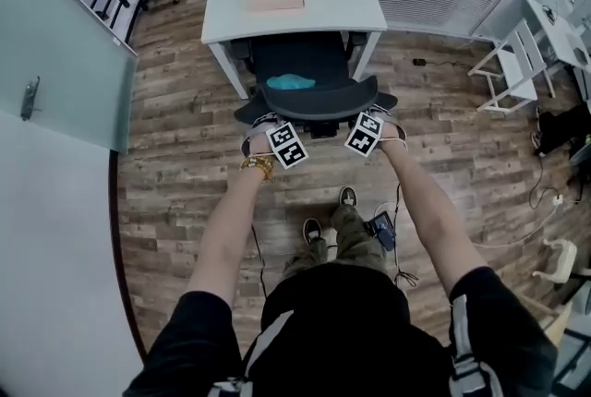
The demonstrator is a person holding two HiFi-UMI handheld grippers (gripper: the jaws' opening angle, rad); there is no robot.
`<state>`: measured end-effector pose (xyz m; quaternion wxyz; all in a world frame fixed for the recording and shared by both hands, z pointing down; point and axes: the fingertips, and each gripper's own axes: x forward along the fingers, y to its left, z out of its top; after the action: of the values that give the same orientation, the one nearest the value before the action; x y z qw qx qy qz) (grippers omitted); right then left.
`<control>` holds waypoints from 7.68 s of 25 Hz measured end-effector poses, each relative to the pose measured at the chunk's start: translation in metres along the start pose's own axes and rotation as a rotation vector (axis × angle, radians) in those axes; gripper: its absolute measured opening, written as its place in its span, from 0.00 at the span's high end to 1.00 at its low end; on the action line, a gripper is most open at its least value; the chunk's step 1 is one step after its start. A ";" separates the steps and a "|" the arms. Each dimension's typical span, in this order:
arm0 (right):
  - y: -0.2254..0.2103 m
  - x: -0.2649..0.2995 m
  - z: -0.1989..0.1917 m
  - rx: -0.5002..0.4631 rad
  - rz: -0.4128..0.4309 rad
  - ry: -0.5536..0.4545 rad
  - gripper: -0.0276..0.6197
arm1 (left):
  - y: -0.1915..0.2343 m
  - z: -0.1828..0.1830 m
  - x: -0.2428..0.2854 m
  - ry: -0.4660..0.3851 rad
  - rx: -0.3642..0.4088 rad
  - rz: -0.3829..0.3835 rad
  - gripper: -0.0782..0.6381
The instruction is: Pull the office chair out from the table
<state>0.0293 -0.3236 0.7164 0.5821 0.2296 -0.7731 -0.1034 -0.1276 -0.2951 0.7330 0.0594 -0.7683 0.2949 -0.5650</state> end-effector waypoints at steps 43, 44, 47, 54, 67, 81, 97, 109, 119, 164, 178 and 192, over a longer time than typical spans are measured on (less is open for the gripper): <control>0.046 -0.023 -0.010 -0.098 -0.071 -0.032 0.77 | -0.045 -0.010 -0.023 0.062 -0.030 0.012 0.70; 0.048 -0.023 -0.009 -0.096 -0.073 -0.033 0.76 | -0.045 -0.013 -0.024 0.063 -0.031 0.017 0.70; 0.052 -0.026 -0.009 -0.097 -0.074 -0.029 0.77 | -0.048 -0.013 -0.026 0.065 -0.032 0.017 0.70; 0.068 -0.036 -0.012 -0.091 -0.087 -0.035 0.76 | -0.064 -0.016 -0.035 0.055 -0.004 0.017 0.70; 0.095 -0.049 -0.020 -0.074 -0.099 -0.022 0.76 | -0.090 -0.020 -0.049 0.046 0.010 0.030 0.70; 0.128 -0.068 -0.022 -0.071 -0.109 -0.032 0.76 | -0.118 -0.030 -0.069 0.037 0.036 0.026 0.70; 0.168 -0.085 -0.021 -0.065 -0.131 -0.026 0.76 | -0.144 -0.047 -0.090 0.018 0.057 0.049 0.69; 0.199 -0.101 -0.021 -0.066 -0.130 -0.029 0.77 | -0.168 -0.059 -0.106 0.019 0.074 0.054 0.69; 0.216 -0.113 -0.030 -0.069 -0.135 -0.039 0.76 | -0.187 -0.057 -0.119 0.011 0.077 0.061 0.69; 0.285 -0.169 -0.081 -0.136 -0.151 -0.124 0.76 | -0.285 -0.036 -0.166 -0.063 0.095 0.131 0.69; 0.292 -0.180 -0.090 -0.188 -0.136 -0.148 0.77 | -0.298 -0.028 -0.178 -0.119 0.103 0.108 0.69; 0.296 -0.203 -0.080 -0.017 0.135 -0.313 0.67 | -0.303 -0.017 -0.193 -0.232 -0.024 0.019 0.54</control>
<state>0.0793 0.0405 0.6935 0.4623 0.1535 -0.8670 -0.1050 -0.0623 0.0579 0.7070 0.0892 -0.8264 0.3001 -0.4681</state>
